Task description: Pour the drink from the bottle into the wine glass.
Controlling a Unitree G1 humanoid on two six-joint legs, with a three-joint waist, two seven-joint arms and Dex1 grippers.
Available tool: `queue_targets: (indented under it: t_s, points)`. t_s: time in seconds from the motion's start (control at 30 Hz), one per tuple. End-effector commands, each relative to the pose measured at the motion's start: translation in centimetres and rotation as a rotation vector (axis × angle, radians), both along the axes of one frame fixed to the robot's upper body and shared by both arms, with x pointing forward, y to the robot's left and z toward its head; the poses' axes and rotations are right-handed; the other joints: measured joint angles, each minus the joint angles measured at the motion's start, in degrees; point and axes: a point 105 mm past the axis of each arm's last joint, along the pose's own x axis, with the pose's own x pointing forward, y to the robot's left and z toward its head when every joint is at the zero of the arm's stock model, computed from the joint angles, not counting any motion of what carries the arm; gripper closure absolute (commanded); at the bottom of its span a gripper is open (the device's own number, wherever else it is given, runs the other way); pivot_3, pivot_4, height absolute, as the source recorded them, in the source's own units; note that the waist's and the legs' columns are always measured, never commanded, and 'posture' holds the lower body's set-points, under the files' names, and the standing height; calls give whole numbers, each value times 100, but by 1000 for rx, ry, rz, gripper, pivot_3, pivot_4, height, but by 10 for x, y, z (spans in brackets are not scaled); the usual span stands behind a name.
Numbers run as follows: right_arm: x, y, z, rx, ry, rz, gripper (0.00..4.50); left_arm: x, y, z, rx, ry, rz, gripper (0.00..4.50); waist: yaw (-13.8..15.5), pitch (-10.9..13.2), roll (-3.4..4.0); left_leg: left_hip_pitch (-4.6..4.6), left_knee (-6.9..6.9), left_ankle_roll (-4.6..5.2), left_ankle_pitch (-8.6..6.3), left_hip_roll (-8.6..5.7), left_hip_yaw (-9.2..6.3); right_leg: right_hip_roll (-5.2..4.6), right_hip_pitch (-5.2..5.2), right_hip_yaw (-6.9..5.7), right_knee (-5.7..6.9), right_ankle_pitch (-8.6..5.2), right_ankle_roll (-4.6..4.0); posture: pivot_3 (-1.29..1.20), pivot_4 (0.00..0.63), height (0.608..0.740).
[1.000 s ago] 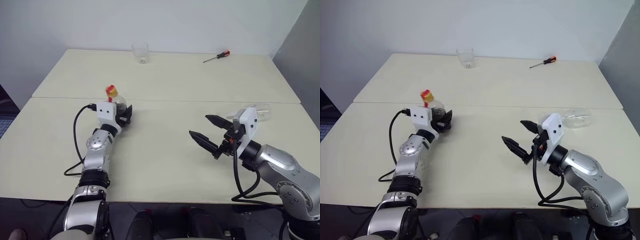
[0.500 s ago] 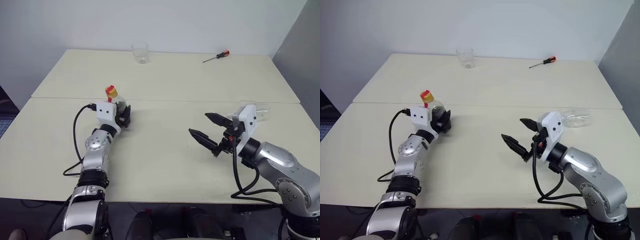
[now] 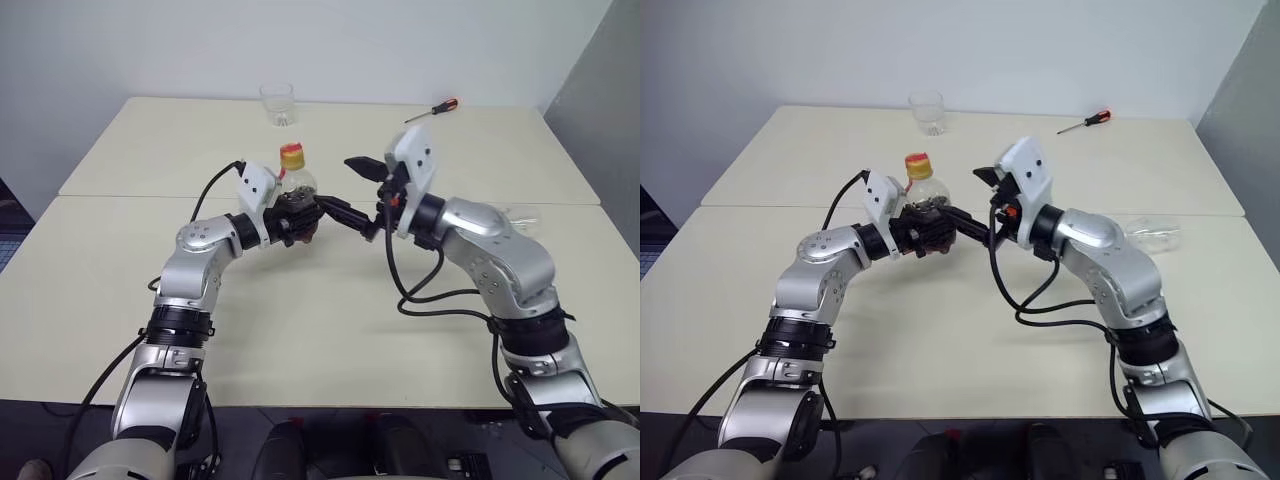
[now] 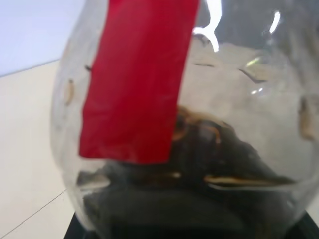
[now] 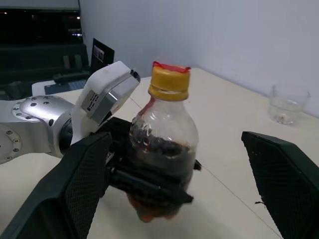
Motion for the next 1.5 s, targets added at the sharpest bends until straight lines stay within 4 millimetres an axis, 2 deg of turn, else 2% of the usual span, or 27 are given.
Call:
queue_targets:
  t_s: [0.03,0.4,0.57,0.7,0.8,0.87,1.03,1.07,1.37,1.5]
  points:
    - [1,6,21,30,-26,38,0,-12,-15,25,2,-79,-106,2505,-1,1,1,-1,1,0,0,0,2,0,-3,0,1,0,0,0,150,740]
    - [8,14,37,85,146,86,0,-21,-25,13,40,-67,-207,2505,-2,2,3,-15,5,1,0,0,5,-1,-26,4,20,1,-2,0,150,740]
    - [4,16,41,98,210,135,0,-22,-26,11,47,-69,-224,2505,-1,3,6,-98,61,1,0,5,-5,-1,-91,3,45,2,-3,0,150,740]
    - [0,18,42,93,233,168,0,-19,-27,12,47,-78,-220,2505,-1,4,7,-98,72,4,-1,2,0,-9,-91,3,54,2,-2,0,150,740]
    - [-1,19,43,93,239,180,592,-19,-26,12,47,-82,-220,2505,-1,4,7,-94,78,4,-1,-2,-1,-8,-90,1,66,3,-1,0,150,740]
    - [-1,20,44,100,240,183,1156,-19,-26,12,49,-82,-223,2505,-2,4,7,-92,78,5,-1,-3,-2,-5,-90,0,74,3,-1,0,150,740]
    - [0,20,45,106,239,180,2947,-19,-26,12,51,-83,-224,2505,-3,4,7,-89,78,5,-1,-3,-4,1,-91,1,81,2,-2,0,150,740]
    - [0,20,44,105,239,179,3160,-18,-27,13,51,-84,-224,2505,-4,4,7,-88,78,5,-1,-3,-4,1,-91,1,82,2,-2,0,150,740]
    - [-1,15,43,57,122,180,3204,-21,-31,20,19,-72,-231,2505,-5,4,7,-88,79,5,-1,-4,-1,1,-91,0,82,2,-1,0,150,740]
    - [-10,11,44,47,88,331,3204,-50,-40,25,-29,-38,-296,2505,-15,5,8,-89,77,5,-1,-2,-1,1,-91,1,78,2,-1,0,150,740]
